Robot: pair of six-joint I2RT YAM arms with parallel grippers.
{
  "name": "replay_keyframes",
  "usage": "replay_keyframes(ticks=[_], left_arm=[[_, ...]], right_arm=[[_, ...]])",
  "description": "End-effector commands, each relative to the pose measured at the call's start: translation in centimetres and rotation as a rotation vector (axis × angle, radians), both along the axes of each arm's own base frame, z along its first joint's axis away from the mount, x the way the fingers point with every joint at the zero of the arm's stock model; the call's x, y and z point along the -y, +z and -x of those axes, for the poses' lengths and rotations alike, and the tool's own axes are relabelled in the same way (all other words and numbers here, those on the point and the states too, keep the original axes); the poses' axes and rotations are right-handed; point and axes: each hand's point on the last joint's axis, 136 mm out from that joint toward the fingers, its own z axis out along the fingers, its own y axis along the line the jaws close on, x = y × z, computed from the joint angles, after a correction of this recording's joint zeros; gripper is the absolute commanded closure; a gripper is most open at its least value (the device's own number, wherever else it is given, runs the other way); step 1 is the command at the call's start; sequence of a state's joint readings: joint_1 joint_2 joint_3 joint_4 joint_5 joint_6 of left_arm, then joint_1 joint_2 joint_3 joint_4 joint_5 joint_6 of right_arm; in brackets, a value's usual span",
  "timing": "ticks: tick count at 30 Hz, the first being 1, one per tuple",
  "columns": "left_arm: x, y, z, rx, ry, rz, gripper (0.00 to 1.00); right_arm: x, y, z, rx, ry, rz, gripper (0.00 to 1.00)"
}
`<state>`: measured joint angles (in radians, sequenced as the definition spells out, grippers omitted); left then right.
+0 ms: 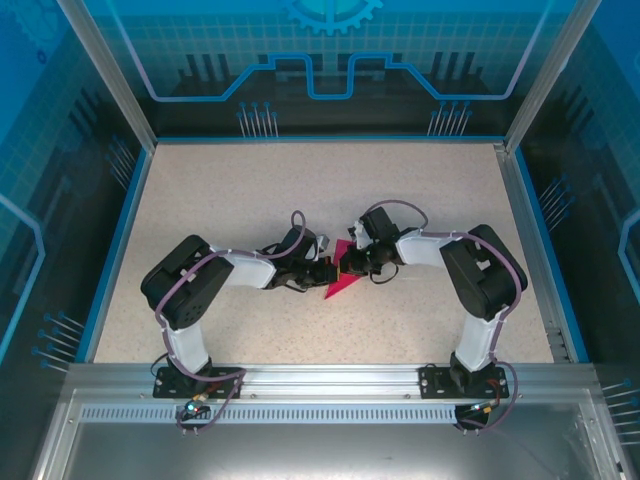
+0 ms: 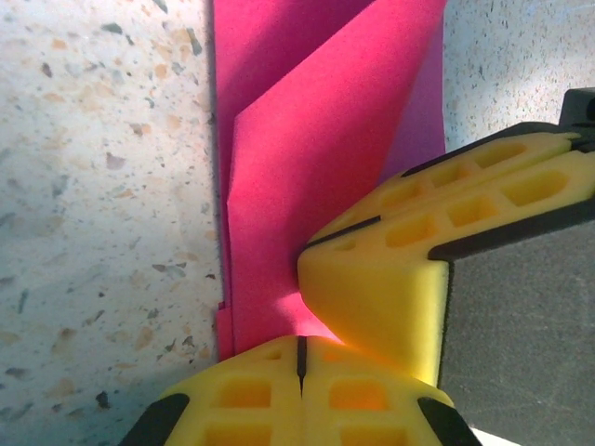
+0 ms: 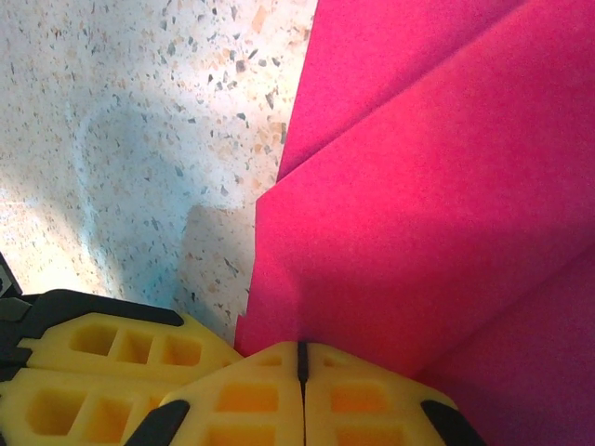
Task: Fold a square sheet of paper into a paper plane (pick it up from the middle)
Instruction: Fourth fold the wing at the center of the table.
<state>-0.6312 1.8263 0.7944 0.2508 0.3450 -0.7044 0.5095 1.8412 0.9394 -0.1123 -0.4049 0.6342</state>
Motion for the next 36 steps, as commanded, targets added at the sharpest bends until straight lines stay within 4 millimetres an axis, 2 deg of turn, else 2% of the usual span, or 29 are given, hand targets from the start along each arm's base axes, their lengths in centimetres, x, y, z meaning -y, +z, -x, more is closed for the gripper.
replay_keyframes(ticks=[1, 16, 30, 32, 34, 36], left_arm=[[-2.9, -4.8, 3.5, -0.167, -0.008, -0.164, 1.00], [-3.4, -5.5, 4.4, -0.193, -0.023, -0.188, 1.00], [-3.3, -5.5, 4.3, -0.193, -0.025, -0.186, 1.00], [-3.2, -5.4, 4.3, -0.193, -0.024, -0.183, 1.00], [-3.2, -5.4, 4.2, -0.192, -0.023, -0.181, 1.00], [-3.2, -5.4, 4.1, -0.191, -0.022, -0.181, 1.00]], right_arm=[[1.0, -0.5, -1.5, 0.007, -0.025, 0.017, 0.95], [4.6, -0.7, -5.8, 0.035, -0.119, 0.011, 0.95], [9.6, -1.2, -10.5, 0.030, -0.273, 0.077, 0.95], [10.0, -0.4, -11.1, 0.045, -0.285, 0.061, 0.95], [10.0, 1.3, -11.7, 0.086, -0.287, 0.037, 0.95], [9.9, 4.5, -12.0, 0.166, -0.283, 0.015, 0.94]])
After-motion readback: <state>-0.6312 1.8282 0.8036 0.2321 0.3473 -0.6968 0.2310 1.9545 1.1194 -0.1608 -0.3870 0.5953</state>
